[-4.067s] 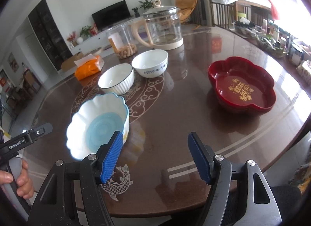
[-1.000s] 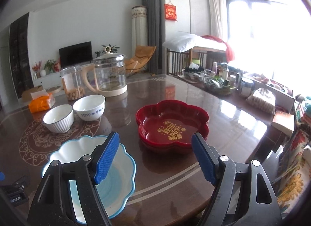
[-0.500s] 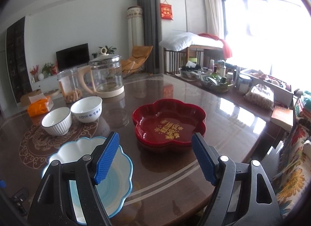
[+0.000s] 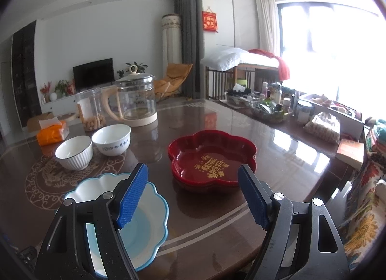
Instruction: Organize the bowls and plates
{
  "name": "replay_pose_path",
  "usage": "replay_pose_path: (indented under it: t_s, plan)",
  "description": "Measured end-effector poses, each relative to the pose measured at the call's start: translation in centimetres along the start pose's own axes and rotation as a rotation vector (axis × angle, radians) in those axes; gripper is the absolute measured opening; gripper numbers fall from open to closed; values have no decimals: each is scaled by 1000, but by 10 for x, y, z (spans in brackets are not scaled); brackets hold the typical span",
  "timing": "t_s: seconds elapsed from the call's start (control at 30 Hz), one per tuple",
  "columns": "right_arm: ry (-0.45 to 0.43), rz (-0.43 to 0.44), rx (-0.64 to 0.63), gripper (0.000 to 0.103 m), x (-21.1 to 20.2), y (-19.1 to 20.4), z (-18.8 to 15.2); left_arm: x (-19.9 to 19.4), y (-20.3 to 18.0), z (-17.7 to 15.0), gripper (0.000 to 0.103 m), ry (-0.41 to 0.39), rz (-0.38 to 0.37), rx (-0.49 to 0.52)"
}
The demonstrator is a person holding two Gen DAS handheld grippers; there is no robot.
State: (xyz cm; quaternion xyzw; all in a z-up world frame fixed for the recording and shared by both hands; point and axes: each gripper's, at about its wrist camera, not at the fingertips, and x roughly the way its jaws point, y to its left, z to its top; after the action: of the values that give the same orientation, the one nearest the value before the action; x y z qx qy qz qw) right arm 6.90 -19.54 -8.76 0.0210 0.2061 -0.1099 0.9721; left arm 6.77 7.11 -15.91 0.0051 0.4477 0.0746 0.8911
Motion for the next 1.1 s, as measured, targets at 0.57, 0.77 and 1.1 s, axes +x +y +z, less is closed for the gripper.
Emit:
replay_pose_path:
  t_s: [0.57, 0.77, 1.1]
  plan:
    - [-372, 46, 18, 80, -84, 2, 38, 14, 12, 9, 102, 32, -12, -57]
    - [-451, 56, 30, 80, -102, 7, 50, 21, 8, 15, 101, 49, 0, -55]
    - [-453, 76, 16, 80, -99, 15, 45, 27, 16, 11, 101, 53, -3, -73]
